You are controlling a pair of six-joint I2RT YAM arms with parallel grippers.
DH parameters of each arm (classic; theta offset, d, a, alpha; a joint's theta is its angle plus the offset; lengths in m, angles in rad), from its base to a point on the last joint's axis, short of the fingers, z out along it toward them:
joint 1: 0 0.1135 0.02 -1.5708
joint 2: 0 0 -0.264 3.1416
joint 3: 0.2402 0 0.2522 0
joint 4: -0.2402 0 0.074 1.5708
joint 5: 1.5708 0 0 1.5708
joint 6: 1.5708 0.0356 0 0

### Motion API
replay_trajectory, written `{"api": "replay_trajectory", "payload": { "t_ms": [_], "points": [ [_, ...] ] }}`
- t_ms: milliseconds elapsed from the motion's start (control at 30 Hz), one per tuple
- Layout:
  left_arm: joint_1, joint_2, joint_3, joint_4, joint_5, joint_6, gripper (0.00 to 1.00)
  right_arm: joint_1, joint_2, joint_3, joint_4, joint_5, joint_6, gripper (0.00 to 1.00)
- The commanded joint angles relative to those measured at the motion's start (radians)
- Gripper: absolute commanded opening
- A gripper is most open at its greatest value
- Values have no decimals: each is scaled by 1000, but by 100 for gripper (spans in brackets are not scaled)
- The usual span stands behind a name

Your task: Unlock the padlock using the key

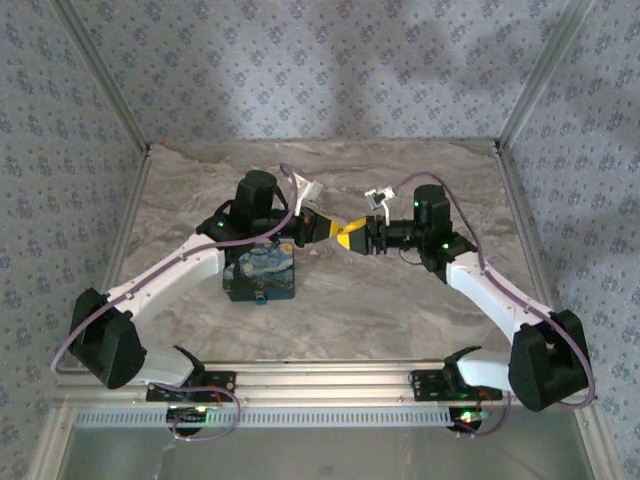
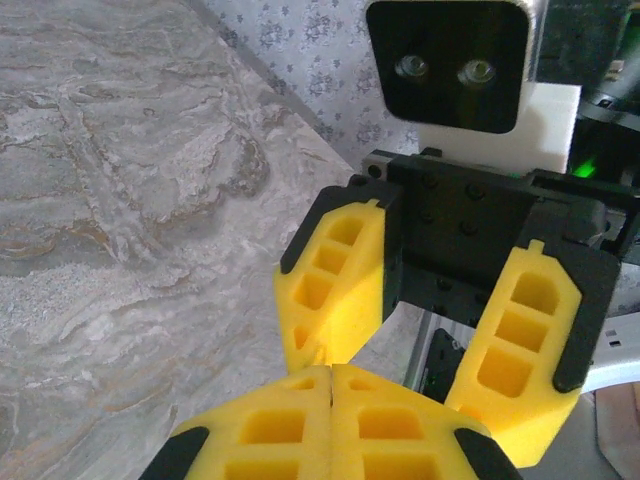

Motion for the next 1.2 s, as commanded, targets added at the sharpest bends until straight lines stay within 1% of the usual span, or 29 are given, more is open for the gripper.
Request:
{"api": "replay_trajectory", "payload": {
  "t_ms": [0, 100, 200, 500, 800, 933, 1167],
  "points": [
    [-1, -11, 36, 22, 32, 10, 0, 3, 3, 29, -17, -7, -27, 43],
    [-1, -11, 37, 22, 32, 9, 0, 4, 0, 31, -14, -10, -25, 42],
    [0, -9, 38, 21, 33, 10, 0, 5, -1, 31, -13, -6, -25, 37],
    [0, -2, 46, -4, 51, 31, 0, 2, -5, 36, -13, 6, -19, 28],
    [0, 4, 61, -53, 66, 70, 0, 0, -4, 37, -39, 20, -30, 8],
    [1, 10, 69, -72, 78, 88, 0, 0, -6, 36, -53, 23, -37, 0],
    [2, 20, 90, -113, 82, 121, 0, -1, -10, 36, -93, 32, -60, 0]
  ]
}}
